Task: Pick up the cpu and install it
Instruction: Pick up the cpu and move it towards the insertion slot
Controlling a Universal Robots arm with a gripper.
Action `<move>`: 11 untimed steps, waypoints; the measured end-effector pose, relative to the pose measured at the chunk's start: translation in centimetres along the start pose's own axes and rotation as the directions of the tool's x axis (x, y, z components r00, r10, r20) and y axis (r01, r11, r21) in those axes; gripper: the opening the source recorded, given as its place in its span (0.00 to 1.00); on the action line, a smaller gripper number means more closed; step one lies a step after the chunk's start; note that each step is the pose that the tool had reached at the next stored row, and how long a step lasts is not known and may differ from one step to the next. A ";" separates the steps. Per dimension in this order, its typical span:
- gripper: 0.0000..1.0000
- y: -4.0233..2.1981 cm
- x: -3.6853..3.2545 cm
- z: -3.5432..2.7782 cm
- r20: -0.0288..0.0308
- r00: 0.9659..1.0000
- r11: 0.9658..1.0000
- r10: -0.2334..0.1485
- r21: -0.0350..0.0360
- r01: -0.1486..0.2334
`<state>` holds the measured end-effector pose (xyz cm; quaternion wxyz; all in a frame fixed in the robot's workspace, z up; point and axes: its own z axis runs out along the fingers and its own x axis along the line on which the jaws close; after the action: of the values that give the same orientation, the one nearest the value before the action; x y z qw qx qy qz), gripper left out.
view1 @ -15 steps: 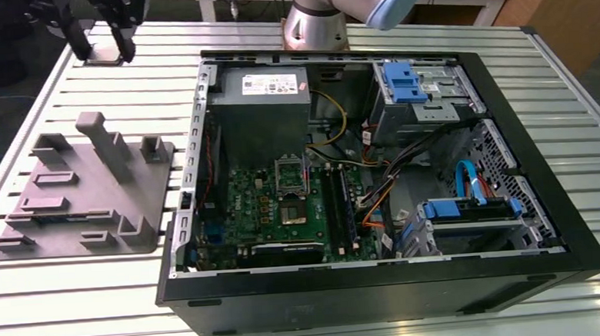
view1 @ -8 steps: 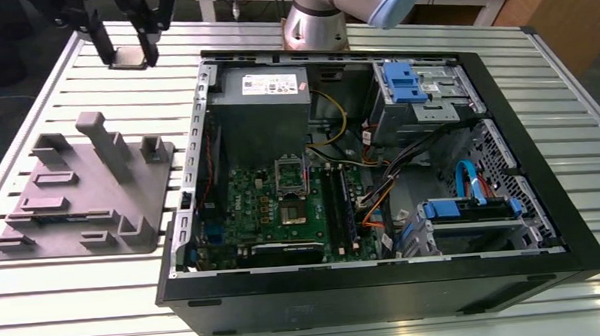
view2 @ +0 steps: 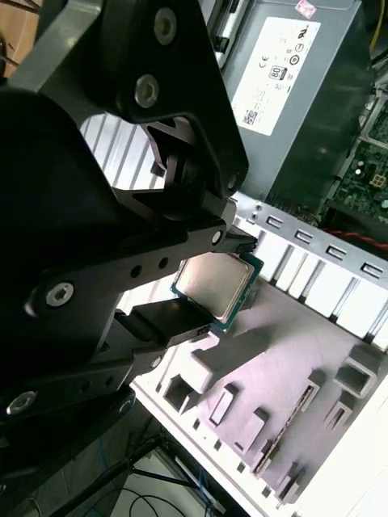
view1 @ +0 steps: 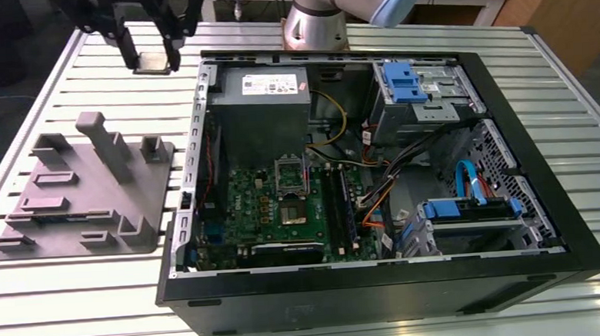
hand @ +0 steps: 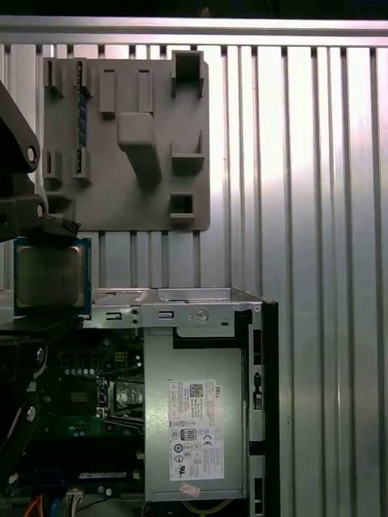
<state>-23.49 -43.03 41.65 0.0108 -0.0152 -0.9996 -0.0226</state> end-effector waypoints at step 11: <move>0.47 0.04 -3.00 1.08 -0.007 1.000 1.000 0.000 0.000 0.000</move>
<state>-20.50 -43.03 40.51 0.0145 -0.0154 -0.9995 -0.0226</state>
